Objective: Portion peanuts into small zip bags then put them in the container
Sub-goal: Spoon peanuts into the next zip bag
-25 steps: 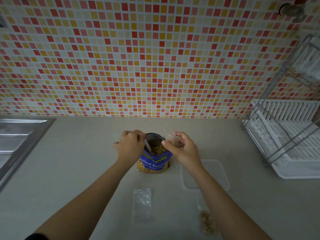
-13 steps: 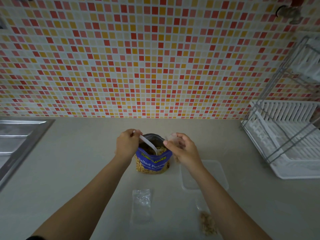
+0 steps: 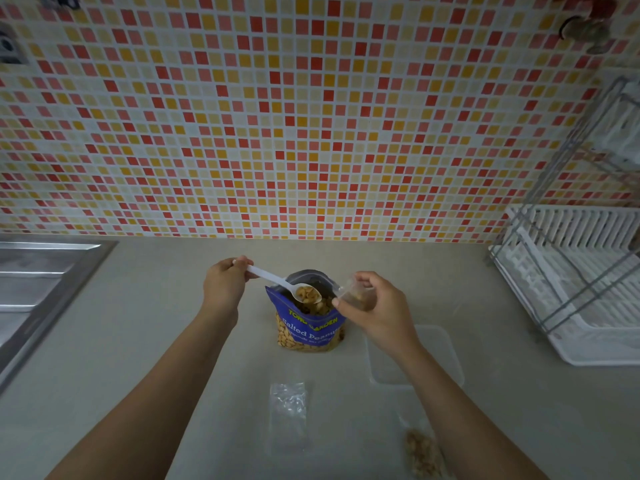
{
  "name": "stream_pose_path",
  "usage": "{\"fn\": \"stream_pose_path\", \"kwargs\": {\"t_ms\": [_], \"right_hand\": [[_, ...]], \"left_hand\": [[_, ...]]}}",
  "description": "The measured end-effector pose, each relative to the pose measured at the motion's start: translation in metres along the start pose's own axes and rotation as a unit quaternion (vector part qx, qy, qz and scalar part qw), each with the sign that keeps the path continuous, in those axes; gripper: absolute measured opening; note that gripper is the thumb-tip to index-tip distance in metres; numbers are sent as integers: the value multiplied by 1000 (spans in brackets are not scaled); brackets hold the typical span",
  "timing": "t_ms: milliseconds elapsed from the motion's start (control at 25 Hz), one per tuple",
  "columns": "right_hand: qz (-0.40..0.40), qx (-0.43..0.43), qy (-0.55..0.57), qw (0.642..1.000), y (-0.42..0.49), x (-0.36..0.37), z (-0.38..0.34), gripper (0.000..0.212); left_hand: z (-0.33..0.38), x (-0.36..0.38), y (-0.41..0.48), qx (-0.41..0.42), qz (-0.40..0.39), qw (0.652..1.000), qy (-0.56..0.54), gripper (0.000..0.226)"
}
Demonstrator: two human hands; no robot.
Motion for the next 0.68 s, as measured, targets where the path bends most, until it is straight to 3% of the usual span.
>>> {"fn": "stream_pose_path", "kwargs": {"t_ms": [240, 440, 520, 560, 680], "right_hand": [[-30, -50, -121, 991, 6, 8, -18, 53], [-30, -27, -83, 996, 10, 19, -23, 50], [-12, -17, -38, 999, 9, 22, -26, 48], [4, -6, -10, 1000, 9, 23, -26, 46], [38, 27, 74, 996, 9, 27, -26, 36]], "left_hand": [[28, -11, 1, 7, 19, 999, -28, 23], [56, -4, -24, 50, -3, 998, -24, 25], [77, -1, -51, 169, 4, 984, 49, 26], [89, 1, -71, 261, 16, 960, 99, 27], [105, 12, -132, 511, 32, 831, 219, 33]]}}
Point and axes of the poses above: each hand's wrist, its own y-axis towards the middle knuckle, its own x-axis out of the palm, z = x × y, the point moved 7 cm from there along y, towards the middle knuckle, and after that the axes turned 13 degrees about -x, right-handed, at the moved point
